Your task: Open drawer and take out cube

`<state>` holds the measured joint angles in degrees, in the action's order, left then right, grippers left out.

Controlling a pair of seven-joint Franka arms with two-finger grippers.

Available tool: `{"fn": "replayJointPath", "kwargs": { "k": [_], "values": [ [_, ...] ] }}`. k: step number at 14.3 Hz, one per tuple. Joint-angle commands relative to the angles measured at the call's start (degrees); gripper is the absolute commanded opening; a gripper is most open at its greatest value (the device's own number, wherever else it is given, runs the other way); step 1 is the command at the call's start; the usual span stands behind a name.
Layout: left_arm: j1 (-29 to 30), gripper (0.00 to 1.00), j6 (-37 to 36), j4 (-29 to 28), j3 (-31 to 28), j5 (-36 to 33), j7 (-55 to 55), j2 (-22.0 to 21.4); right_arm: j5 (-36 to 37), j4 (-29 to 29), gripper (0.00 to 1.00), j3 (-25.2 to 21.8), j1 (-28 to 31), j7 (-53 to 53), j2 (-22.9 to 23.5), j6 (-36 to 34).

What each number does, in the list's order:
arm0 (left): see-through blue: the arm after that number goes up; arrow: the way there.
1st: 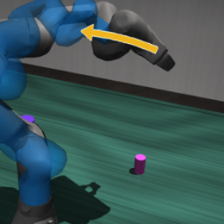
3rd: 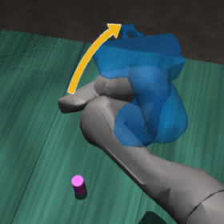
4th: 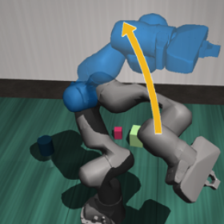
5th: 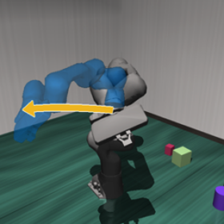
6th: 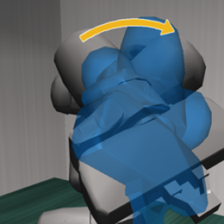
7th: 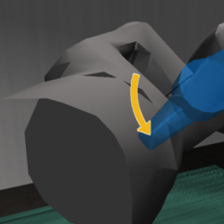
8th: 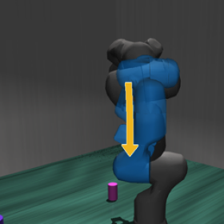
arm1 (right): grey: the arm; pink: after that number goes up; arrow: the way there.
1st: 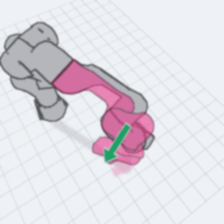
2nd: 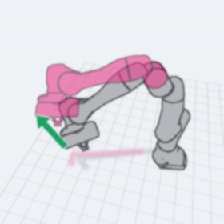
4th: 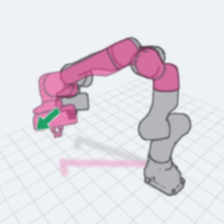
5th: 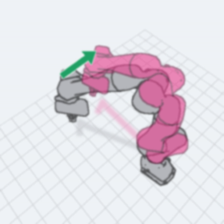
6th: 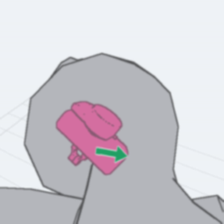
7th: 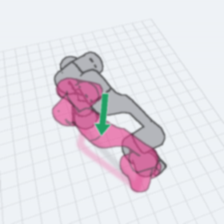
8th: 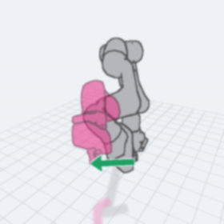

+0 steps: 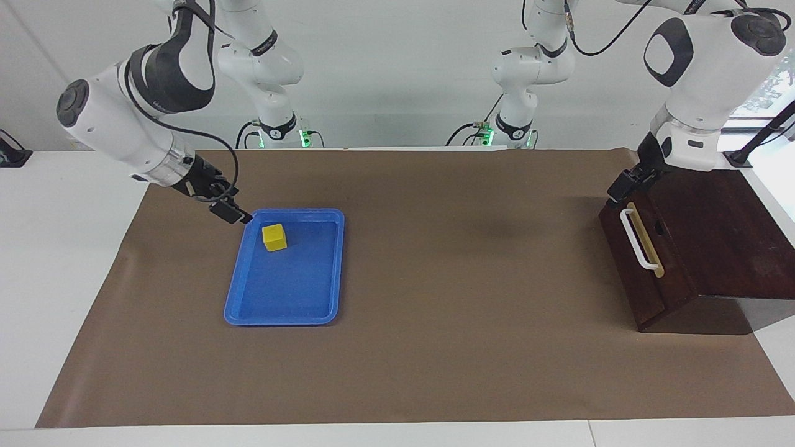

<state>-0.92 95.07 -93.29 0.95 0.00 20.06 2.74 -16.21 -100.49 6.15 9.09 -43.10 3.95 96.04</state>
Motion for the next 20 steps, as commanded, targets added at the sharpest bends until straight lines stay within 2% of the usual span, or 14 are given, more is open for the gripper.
{"fn": "replayJointPath", "kwargs": {
  "k": [1, 3, 6, 9, 11, 13, 14, 17, 20],
  "values": [
    [0.7, 1.00, -3.5, -0.2, -0.2, 1.0, -8.6, -1.4, 8.4, 2.1, 1.00, 0.4, -0.8, 21.3, -1.7, -0.4],
    [0.0, 1.00, -1.5, 0.1, -0.2, 1.9, -8.6, -1.1, 13.0, 3.9, 1.00, 0.4, -0.9, 35.3, -2.4, -0.5],
    [-1.2, 1.00, 3.0, -0.4, 0.3, 1.9, -8.5, -1.3, 16.4, 7.3, 1.00, 0.3, -0.9, 44.7, -2.5, -3.4],
    [-1.4, 1.00, -1.3, -2.6, 0.3, 1.8, -9.5, -3.3, 17.5, 11.0, 1.00, 0.4, -0.9, 49.4, -2.9, -8.8],
    [-1.5, 1.00, -1.9, -5.3, 0.4, 1.8, -11.2, -5.6, 17.6, 13.6, 1.00, 0.5, -0.5, 52.6, -3.2, -13.7],
    [-2.1, 1.00, -2.1, -5.4, 0.4, 1.8, -11.4, -5.9, 17.6, 17.7, 1.00, 0.6, 0.0, 52.9, -2.2, -19.0],
    [-2.2, 1.00, -3.1, -5.1, 0.5, 1.8, -11.6, -5.8, 17.7, 17.2, 1.00, 0.7, -0.2, 52.4, -2.2, -18.9],
    [-2.4, 1.00, -4.1, -4.5, 0.5, 1.8, -14.9, -5.6, 19.5, 10.2, 1.00, 0.3, -1.6, 50.5, -4.7, -13.8],
    [-2.4, 1.00, -5.4, -4.4, 0.5, 1.8, -18.3, -5.6, 19.7, 9.2, 1.00, -0.2, -2.6, 48.8, -4.7, -13.3]
  ]
}}
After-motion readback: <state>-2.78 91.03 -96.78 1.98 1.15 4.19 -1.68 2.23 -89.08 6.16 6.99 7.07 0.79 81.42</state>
